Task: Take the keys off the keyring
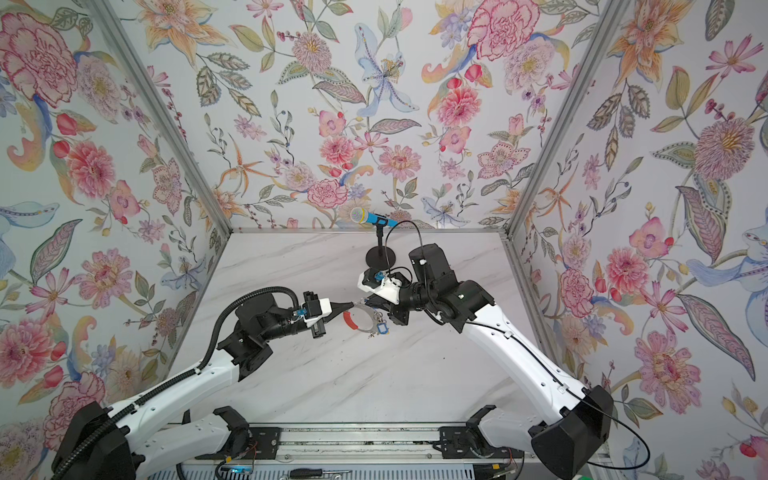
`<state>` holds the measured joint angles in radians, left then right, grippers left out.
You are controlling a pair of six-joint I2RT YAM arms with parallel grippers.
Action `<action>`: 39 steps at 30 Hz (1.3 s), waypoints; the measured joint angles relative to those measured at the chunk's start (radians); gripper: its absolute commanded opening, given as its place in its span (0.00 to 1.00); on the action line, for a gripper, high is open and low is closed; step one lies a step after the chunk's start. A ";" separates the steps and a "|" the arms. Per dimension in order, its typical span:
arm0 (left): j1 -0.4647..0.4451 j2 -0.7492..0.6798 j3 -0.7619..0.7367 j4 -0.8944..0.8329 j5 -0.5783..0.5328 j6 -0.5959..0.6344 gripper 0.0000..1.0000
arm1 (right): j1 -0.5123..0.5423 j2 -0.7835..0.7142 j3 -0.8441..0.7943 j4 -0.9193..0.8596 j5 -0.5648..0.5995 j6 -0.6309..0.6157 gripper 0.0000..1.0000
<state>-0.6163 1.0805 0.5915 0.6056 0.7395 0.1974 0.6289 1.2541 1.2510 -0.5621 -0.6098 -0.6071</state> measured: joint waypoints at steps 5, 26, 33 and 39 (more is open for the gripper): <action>-0.002 -0.009 -0.104 0.190 -0.014 -0.124 0.03 | 0.008 -0.003 -0.025 0.029 -0.035 0.021 0.00; 0.010 -0.015 0.049 -0.111 -0.012 -0.113 0.39 | 0.010 -0.035 -0.034 0.005 0.000 0.040 0.00; -0.002 -0.013 0.147 -0.274 -0.010 -0.070 0.41 | 0.022 -0.036 -0.022 -0.004 0.030 0.040 0.00; -0.068 -0.013 0.149 -0.353 -0.037 -0.085 0.40 | 0.063 -0.036 -0.008 -0.017 0.085 0.040 0.00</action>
<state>-0.6846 1.0676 0.7406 0.2527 0.7021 0.1120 0.6914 1.2182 1.2427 -0.5793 -0.5251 -0.5674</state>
